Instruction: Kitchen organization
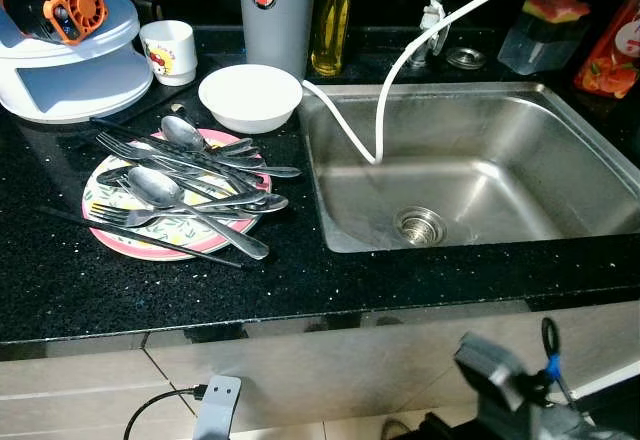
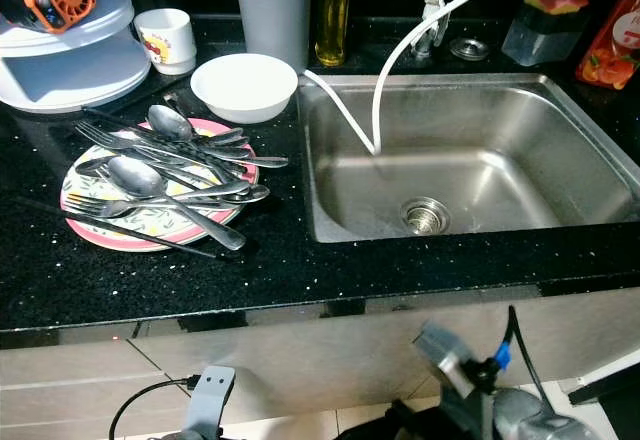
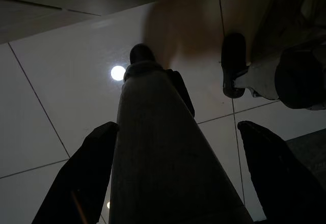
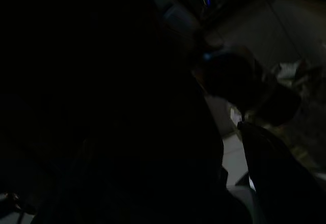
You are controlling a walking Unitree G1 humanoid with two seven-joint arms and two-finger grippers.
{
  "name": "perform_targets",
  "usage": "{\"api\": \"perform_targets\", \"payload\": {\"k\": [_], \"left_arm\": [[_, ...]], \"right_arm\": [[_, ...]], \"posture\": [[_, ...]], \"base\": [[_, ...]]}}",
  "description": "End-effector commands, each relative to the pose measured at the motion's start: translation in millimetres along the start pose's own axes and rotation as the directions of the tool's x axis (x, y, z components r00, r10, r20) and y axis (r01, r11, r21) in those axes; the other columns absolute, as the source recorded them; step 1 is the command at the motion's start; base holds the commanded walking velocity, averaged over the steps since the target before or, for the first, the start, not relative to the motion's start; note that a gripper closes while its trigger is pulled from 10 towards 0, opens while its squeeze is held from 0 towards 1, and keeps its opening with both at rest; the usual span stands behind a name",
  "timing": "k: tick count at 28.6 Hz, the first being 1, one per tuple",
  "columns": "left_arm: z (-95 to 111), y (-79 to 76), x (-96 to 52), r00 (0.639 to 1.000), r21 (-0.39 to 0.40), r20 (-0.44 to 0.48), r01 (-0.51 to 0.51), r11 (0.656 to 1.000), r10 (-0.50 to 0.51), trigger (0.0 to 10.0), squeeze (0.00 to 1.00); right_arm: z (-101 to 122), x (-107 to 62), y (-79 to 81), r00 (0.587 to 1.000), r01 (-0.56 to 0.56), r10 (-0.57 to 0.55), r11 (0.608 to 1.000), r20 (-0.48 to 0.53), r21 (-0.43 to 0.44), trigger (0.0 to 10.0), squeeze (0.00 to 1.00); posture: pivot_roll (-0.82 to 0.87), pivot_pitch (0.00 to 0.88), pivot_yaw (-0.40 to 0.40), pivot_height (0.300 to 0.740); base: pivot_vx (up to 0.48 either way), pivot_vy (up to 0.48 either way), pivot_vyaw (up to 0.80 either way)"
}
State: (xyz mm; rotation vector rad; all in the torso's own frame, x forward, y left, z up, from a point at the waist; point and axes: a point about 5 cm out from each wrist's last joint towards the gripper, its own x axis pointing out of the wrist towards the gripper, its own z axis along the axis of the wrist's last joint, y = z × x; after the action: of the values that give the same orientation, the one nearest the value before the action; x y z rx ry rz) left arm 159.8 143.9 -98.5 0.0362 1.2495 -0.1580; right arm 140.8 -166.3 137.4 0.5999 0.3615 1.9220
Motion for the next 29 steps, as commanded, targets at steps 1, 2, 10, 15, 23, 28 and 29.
{"api": "perform_targets", "payload": {"k": [1,2,10,15,23,28,29], "left_arm": [[-28.0,3.7,-0.2,0.994,0.011,-0.113,-0.003,1.000,0.005,10.0,0.00],[-28.0,3.7,-0.2,0.994,0.011,-0.113,-0.003,1.000,0.005,10.0,0.00],[-28.0,3.2,-0.1,0.994,0.006,-0.110,0.001,1.000,0.000,10.0,0.00],[-27.8,2.2,0.0,0.994,0.000,-0.109,0.006,1.000,-0.006,10.0,0.00],[-27.3,2.2,0.0,0.994,-0.010,-0.106,0.005,1.000,-0.006,10.0,0.00],[-27.3,2.3,0.0,0.994,-0.015,-0.106,0.005,1.000,-0.006,10.0,0.00],[-27.2,2.4,0.0,0.994,-0.015,-0.107,0.005,1.000,-0.006,10.0,0.00]], "right_arm": [[21.9,15.3,16.3,0.988,-0.151,0.152,0.987,0.027,-0.051,10.0,0.00],[21.9,15.3,16.3,0.988,-0.151,0.152,0.987,0.027,-0.051,10.0,0.00],[60.0,20.7,17.8,0.961,-0.186,0.218,0.965,0.173,-0.183,10.0,0.00],[94.5,16.1,12.2,0.924,-0.165,0.254,0.939,0.285,-0.303,10.0,0.00],[125.2,34.8,-43.4,0.933,0.249,-0.091,0.861,0.348,-0.443,10.0,0.00],[155.3,43.4,-77.8,0.846,0.504,-0.307,0.727,0.435,-0.467,10.0,0.00],[161.7,46.7,-100.4,0.777,0.629,-0.508,0.595,0.372,-0.501,10.0,0.00]], "posture": [[-0.05,0.058,-0.015,0.740],[-0.05,0.058,-0.015,0.740],[-0.04,0.046,-0.018,0.740],[-0.02,0.038,-0.021,0.740],[0.00,0.045,-0.023,0.740],[0.00,0.045,-0.023,0.740],[0.01,0.052,-0.024,0.740]], "base": [[0.000,0.000,0.00],[0.000,0.000,0.00],[0.000,0.000,0.00],[0.000,0.000,0.00],[0.000,0.000,0.00],[0.000,0.000,0.00],[0.000,0.000,0.00]]}}
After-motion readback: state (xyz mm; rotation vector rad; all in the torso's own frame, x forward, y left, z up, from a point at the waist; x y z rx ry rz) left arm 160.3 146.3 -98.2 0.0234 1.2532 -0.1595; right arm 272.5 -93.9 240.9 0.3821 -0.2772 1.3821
